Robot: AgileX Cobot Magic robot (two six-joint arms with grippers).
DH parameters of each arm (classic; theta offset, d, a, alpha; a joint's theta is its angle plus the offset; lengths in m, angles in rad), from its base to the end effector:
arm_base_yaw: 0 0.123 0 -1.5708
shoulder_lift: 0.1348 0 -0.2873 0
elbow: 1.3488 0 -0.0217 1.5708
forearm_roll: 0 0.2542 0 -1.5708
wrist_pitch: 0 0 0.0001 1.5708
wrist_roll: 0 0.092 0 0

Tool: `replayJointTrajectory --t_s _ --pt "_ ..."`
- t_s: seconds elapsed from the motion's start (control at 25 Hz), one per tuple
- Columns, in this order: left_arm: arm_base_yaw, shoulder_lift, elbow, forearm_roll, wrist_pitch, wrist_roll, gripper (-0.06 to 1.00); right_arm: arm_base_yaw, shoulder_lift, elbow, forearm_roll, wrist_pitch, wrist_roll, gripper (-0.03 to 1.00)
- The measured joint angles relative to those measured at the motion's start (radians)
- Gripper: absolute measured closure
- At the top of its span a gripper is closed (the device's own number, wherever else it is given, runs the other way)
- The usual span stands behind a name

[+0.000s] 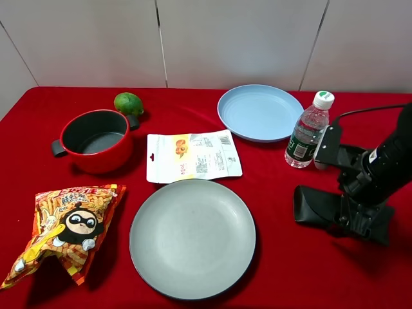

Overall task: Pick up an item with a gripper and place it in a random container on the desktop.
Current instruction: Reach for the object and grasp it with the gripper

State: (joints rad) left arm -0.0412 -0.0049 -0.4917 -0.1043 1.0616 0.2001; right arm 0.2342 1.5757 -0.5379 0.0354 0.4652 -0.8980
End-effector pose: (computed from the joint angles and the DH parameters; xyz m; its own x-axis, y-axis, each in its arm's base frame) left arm -0.0037 -0.0082 0.2764 -0.4342 0.1660 -0.8854 0.1884 0.9779 0.0909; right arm 0.2132 0.0524 0.1224 -0.4437 -0.8891 -0.1121 -0.8841 0.4548 -0.1077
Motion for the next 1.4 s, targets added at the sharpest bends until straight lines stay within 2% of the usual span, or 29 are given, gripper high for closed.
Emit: replayJointTrajectory --t_s 0.16,1.04,1.4 --pt "0.000 0.000 0.000 0.000 0.000 0.000 -0.05 0.000 0.000 0.020 0.005 -0.045 -0.002 0.28" --pt "0.000 0.000 0.000 0.000 0.000 0.000 -0.05 0.000 0.081 0.024 -0.012 -0.122 -0.011 0.28" --pt "0.000 0.000 0.000 0.000 0.000 0.000 -0.05 0.000 0.081 0.024 -0.029 -0.131 -0.011 0.43"
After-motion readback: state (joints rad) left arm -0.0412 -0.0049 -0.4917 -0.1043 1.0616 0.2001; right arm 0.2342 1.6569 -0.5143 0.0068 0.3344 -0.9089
